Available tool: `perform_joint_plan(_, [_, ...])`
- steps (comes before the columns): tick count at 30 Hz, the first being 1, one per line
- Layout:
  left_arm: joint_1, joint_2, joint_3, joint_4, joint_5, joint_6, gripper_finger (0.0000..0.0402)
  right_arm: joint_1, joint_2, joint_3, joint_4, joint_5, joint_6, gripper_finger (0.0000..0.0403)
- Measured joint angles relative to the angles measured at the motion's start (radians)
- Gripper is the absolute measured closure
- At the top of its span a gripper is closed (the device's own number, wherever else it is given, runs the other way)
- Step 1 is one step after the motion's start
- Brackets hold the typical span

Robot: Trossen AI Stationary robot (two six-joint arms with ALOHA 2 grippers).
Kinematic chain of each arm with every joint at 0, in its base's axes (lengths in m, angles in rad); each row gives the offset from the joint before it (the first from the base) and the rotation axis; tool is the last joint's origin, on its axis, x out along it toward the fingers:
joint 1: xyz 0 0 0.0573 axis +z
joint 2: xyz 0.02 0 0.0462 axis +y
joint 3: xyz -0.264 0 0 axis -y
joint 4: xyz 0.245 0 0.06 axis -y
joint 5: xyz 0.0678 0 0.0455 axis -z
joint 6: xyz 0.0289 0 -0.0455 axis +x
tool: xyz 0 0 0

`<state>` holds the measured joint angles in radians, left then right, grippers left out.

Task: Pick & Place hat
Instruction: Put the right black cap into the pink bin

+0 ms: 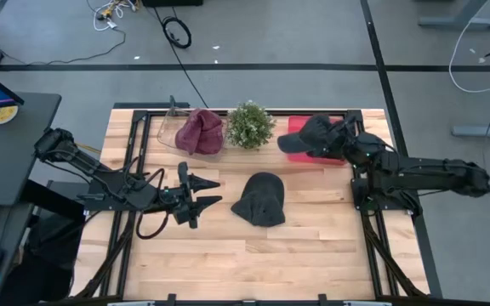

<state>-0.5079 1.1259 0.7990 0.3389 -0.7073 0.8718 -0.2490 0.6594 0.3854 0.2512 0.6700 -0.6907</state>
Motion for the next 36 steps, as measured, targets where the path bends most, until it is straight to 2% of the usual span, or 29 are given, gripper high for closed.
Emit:
perform_joint_plan(6, [0.000, 0.000, 0.000, 0.000, 0.012, 0.003, 0.0204, -0.129, 0.002, -0.032, -0.005, -0.103, 0.061, 0.0403])
perform_joint_plan(21, [0.000, 0.000, 0.000, 0.000, 0.012, 0.003, 0.0204, -0.386, 0.013, -0.076, 0.003, -0.298, 0.078, 0.0403])
perform_joint_plan(28, [0.000, 0.000, 0.000, 0.000, 0.013, 0.002, 0.0204, -0.468, 0.115, -0.076, 0.010, -0.332, 0.107, 0.0403])
perform_joint_plan(36, [0.000, 0.000, 0.000, -0.001, 0.014, -0.005, 0.0204, -0.482, 0.237, -0.076, 0.050, -0.359, 0.076, 0.0403])
